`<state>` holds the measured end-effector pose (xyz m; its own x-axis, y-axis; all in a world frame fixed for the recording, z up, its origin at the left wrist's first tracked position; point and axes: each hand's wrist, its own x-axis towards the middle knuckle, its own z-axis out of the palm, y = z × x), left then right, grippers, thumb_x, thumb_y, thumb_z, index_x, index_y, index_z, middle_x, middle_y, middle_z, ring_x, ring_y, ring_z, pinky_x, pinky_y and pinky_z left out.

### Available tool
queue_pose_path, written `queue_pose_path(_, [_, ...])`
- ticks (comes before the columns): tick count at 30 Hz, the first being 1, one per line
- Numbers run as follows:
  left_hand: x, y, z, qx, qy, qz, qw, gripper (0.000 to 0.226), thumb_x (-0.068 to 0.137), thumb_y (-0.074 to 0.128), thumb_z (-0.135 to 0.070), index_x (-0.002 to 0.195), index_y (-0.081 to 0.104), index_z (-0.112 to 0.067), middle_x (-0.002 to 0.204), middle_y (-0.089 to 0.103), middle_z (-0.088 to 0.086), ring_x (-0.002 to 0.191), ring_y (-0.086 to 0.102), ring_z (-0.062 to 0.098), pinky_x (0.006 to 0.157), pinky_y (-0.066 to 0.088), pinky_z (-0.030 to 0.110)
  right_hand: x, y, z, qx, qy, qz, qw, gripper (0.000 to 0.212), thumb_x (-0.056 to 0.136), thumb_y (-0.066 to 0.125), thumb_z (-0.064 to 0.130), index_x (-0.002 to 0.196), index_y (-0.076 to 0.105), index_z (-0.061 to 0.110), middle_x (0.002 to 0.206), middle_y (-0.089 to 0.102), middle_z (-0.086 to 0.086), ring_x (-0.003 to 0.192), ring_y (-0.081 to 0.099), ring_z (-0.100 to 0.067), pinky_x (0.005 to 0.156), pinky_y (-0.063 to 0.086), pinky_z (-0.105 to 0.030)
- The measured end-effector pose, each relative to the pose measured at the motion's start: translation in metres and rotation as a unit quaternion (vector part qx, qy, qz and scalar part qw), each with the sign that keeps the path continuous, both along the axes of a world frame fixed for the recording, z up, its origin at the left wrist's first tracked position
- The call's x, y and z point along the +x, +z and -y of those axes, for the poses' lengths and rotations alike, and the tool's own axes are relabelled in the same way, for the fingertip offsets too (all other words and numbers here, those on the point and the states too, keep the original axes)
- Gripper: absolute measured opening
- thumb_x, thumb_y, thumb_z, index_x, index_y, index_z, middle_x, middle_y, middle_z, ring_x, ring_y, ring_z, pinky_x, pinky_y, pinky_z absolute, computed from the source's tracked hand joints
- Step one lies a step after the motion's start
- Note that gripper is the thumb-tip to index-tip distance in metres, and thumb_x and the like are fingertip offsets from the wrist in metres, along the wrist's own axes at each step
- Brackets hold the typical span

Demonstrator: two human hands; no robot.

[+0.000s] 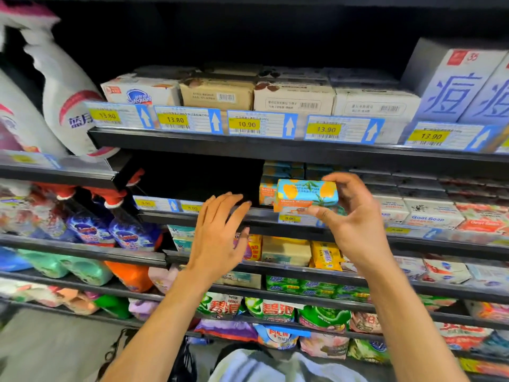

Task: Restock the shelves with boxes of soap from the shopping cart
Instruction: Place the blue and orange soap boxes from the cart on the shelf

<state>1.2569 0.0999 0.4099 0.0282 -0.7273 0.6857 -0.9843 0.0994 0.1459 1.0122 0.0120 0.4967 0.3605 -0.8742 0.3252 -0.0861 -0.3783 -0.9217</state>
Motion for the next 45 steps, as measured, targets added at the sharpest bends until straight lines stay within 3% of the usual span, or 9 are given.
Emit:
queue_pose_path(2, [0.002,-0.008,-0.002,0.01,-0.002,0.011,1.0,0.055,0.086,0.067,-0.02,0.139,0.056,-0.008,0.138,0.056,0.012,0.133,0.049,0.033,0.115,0.032,0.054,0.014,0.0,0.01,-0.04,-0.02,-0.04,0.998,0.048,0.081,0.086,0.012,0.111,0.059,0.038,0.115,0.068,0.006,0.108,0.068,-0.01,0.093,0.059,-0.04])
queue_pose_path(5, [0.005,-0.013,-0.002,0.013,-0.002,0.019,1.0,0.061,0.085,0.067,-0.019,0.143,0.052,-0.009,0.14,0.055,0.013,0.135,0.047,0.032,0.118,0.029,0.056,0.031,-0.003,0.025,-0.095,-0.028,-0.121,0.988,0.052,0.083,0.085,0.024,0.126,0.06,0.039,0.122,0.064,0.007,0.116,0.064,-0.013,0.101,0.056,-0.044])
queue_pose_path(10, [0.007,-0.017,0.0,-0.002,-0.015,0.014,1.0,0.061,0.085,0.067,-0.018,0.144,0.052,-0.01,0.142,0.055,0.01,0.137,0.046,0.03,0.12,0.027,0.054,0.048,-0.01,0.037,-0.154,-0.031,-0.216,0.964,0.05,0.089,0.079,0.036,0.136,0.063,0.033,0.127,0.069,0.006,0.122,0.06,-0.015,0.106,0.051,-0.039])
queue_pose_path(18, [0.012,-0.017,0.0,-0.001,-0.021,0.009,1.0,0.063,0.083,0.068,-0.016,0.144,0.053,-0.012,0.142,0.056,0.008,0.136,0.047,0.029,0.119,0.029,0.054,0.048,-0.024,0.034,-0.2,-0.044,-0.338,0.918,0.048,0.091,0.075,0.041,0.137,0.063,0.034,0.136,0.064,0.007,0.127,0.056,-0.022,0.095,0.049,-0.038])
queue_pose_path(29, [0.013,-0.018,0.001,-0.001,-0.021,0.004,1.0,0.06,0.084,0.066,-0.017,0.143,0.054,-0.012,0.141,0.056,0.007,0.135,0.048,0.027,0.118,0.03,0.052,0.043,-0.015,0.033,-0.198,-0.027,-0.404,0.893,0.049,0.096,0.069,0.035,0.142,0.059,0.026,0.146,0.055,0.002,0.134,0.046,-0.026,0.105,0.042,-0.038])
queue_pose_path(38, [0.015,-0.013,-0.006,0.041,-0.035,0.012,0.998,0.06,0.089,0.061,-0.023,0.148,0.048,-0.013,0.145,0.052,0.005,0.138,0.044,0.027,0.119,0.027,0.052,0.031,-0.03,0.025,-0.277,-0.049,-0.388,0.878,0.039,0.095,0.07,0.018,0.133,0.066,0.018,0.13,0.06,-0.003,0.121,0.051,-0.027,0.095,0.053,-0.044])
queue_pose_path(45, [0.015,0.009,-0.021,0.096,-0.046,0.004,0.994,0.059,0.094,0.055,-0.029,0.15,0.043,-0.016,0.151,0.044,0.004,0.144,0.036,0.024,0.123,0.022,0.048,0.017,-0.039,-0.036,-0.316,-0.157,-0.38,0.855,0.041,0.096,0.065,0.025,0.135,0.06,0.011,0.134,0.058,-0.009,0.123,0.054,-0.031,0.1,0.05,-0.045])
